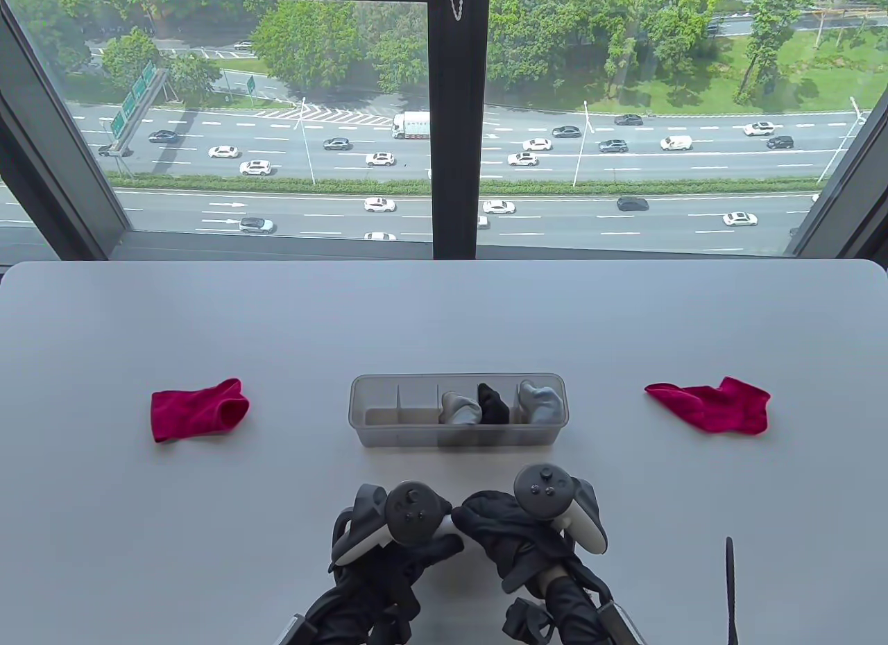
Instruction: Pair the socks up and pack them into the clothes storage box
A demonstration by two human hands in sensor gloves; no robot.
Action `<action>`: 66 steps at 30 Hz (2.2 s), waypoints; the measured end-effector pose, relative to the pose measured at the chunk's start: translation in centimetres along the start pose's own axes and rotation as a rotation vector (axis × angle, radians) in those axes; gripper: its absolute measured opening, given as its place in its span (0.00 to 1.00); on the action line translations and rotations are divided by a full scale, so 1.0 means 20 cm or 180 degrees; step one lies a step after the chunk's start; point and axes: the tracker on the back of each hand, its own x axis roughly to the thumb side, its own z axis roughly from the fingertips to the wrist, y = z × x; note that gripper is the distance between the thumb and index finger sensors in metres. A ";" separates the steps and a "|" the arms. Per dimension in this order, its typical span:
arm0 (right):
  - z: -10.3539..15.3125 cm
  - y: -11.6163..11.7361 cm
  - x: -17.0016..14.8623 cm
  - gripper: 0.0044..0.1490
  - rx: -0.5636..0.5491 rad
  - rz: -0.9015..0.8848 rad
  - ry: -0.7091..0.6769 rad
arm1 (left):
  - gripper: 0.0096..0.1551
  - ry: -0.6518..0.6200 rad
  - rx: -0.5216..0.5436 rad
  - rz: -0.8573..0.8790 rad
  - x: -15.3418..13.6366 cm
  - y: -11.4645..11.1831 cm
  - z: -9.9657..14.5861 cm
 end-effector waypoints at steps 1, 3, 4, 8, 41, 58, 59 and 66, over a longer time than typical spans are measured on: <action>0.00 0.00 0.00 0.33 -0.0004 -0.0017 -0.0018 | 0.32 0.0024 -0.0003 -0.0045 0.01 0.00 0.00; 0.00 0.01 0.02 0.41 0.0080 0.0078 -0.0112 | 0.31 0.0069 -0.0134 -0.0023 0.00 0.00 -0.01; 0.00 0.01 0.02 0.41 0.0100 0.0105 -0.0123 | 0.31 0.0052 -0.0157 0.0026 -0.01 0.00 -0.01; 0.01 -0.01 0.06 0.33 -0.0193 0.0200 -0.0149 | 0.31 0.0058 -0.0122 0.0104 -0.03 0.00 0.00; 0.04 -0.04 0.06 0.33 -0.0512 0.0020 -0.0093 | 0.37 -0.0128 0.0234 -0.0192 0.06 0.03 0.03; 0.05 -0.06 0.04 0.38 -0.0319 -0.0198 -0.0246 | 0.35 0.0028 0.0568 -0.0363 0.08 0.05 0.05; 0.05 -0.06 0.04 0.44 -0.0171 -0.0207 -0.0307 | 0.35 0.0001 0.0521 -0.0279 0.07 0.05 0.05; 0.07 -0.09 0.07 0.32 -0.0654 -0.0007 -0.0221 | 0.43 0.0032 0.0653 -0.0269 0.07 0.06 0.07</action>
